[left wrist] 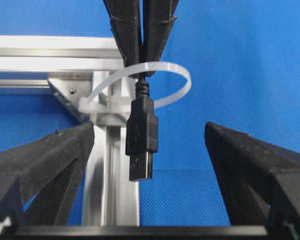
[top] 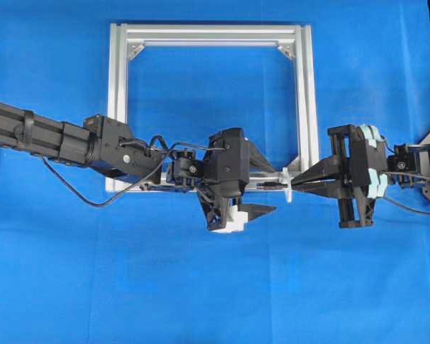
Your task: Insert the wire through the string loop located on the right side.
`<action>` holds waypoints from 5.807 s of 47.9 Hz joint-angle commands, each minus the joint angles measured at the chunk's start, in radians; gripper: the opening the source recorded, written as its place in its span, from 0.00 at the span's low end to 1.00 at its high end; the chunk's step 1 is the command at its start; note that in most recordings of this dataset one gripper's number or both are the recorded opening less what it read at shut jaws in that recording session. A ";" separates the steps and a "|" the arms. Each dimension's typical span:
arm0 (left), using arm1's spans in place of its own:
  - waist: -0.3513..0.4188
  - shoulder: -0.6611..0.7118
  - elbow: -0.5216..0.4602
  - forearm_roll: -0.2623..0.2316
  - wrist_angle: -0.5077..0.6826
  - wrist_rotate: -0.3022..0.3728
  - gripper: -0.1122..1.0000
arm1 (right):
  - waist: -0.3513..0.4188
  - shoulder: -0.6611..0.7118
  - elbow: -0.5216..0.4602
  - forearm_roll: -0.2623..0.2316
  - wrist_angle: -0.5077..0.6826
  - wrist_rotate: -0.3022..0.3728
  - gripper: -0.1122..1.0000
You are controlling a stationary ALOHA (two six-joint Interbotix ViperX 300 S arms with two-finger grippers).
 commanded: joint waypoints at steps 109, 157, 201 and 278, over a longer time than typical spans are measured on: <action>-0.005 -0.324 0.416 0.002 -0.095 0.058 0.19 | -0.002 -0.055 0.002 0.040 0.078 0.003 0.94; -0.017 -0.606 0.908 0.002 -0.156 0.057 0.19 | -0.002 -0.055 -0.005 0.041 0.080 0.003 0.94; 0.021 -0.744 0.859 0.002 0.034 0.064 0.82 | -0.020 -0.141 -0.026 0.041 0.160 -0.008 0.94; 0.023 -0.994 0.816 0.002 0.153 0.067 0.82 | -0.067 -0.380 -0.101 0.035 0.403 -0.100 0.94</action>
